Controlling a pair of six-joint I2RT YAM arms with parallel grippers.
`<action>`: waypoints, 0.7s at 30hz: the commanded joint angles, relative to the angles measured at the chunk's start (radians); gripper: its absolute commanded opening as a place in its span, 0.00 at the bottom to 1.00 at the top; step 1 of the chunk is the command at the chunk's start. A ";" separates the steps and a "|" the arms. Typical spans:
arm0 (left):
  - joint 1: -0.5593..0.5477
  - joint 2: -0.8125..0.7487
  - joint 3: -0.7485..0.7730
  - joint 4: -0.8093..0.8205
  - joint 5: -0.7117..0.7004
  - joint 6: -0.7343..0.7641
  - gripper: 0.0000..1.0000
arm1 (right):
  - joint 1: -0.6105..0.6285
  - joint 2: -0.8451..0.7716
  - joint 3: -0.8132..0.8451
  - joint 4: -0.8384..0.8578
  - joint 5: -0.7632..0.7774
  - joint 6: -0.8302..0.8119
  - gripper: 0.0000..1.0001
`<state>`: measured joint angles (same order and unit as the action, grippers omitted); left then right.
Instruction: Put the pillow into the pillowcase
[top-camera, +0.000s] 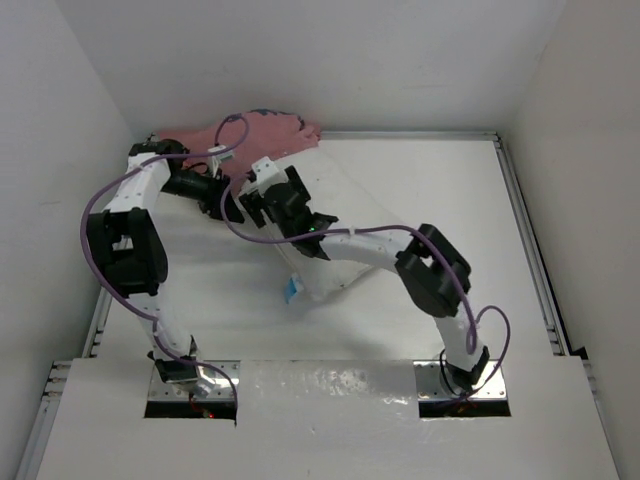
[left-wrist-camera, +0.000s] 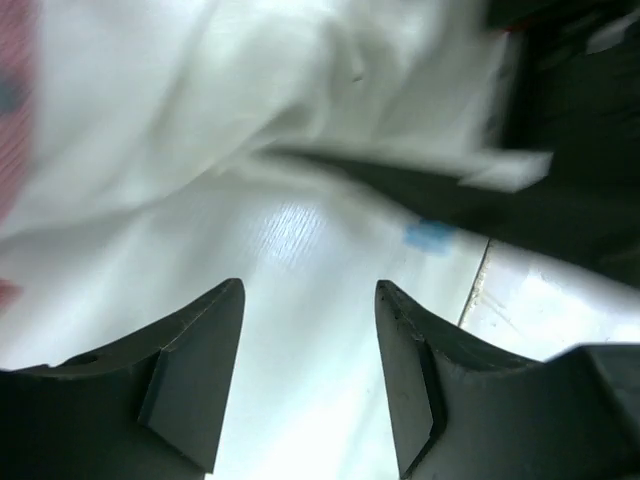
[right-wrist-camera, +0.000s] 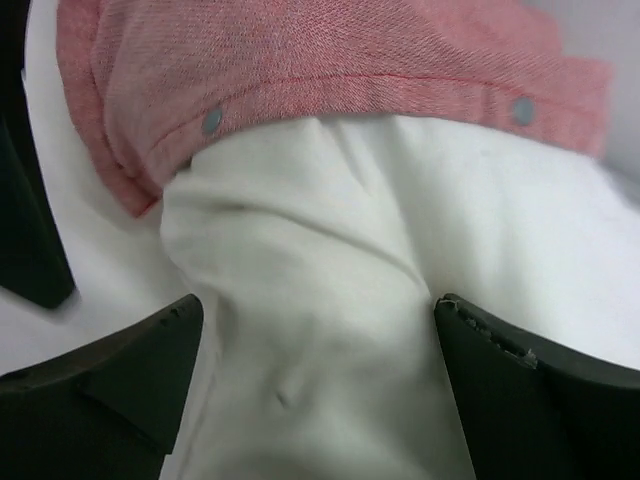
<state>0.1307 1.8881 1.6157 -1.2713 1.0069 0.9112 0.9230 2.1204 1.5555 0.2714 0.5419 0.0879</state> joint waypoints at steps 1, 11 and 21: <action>0.070 -0.080 0.044 -0.048 0.019 -0.012 0.53 | -0.018 -0.203 -0.123 0.210 -0.077 -0.230 0.99; 0.297 -0.101 0.017 0.312 -0.129 -0.438 0.61 | 0.023 0.048 0.389 -0.228 -0.289 -0.384 0.99; 0.221 0.014 -0.122 0.793 -0.112 -0.799 1.00 | -0.021 0.044 0.370 -0.198 -0.129 -0.163 0.99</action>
<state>0.3954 1.8832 1.4967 -0.6746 0.8982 0.2459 0.9379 2.3108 1.9930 0.0345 0.3859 -0.1650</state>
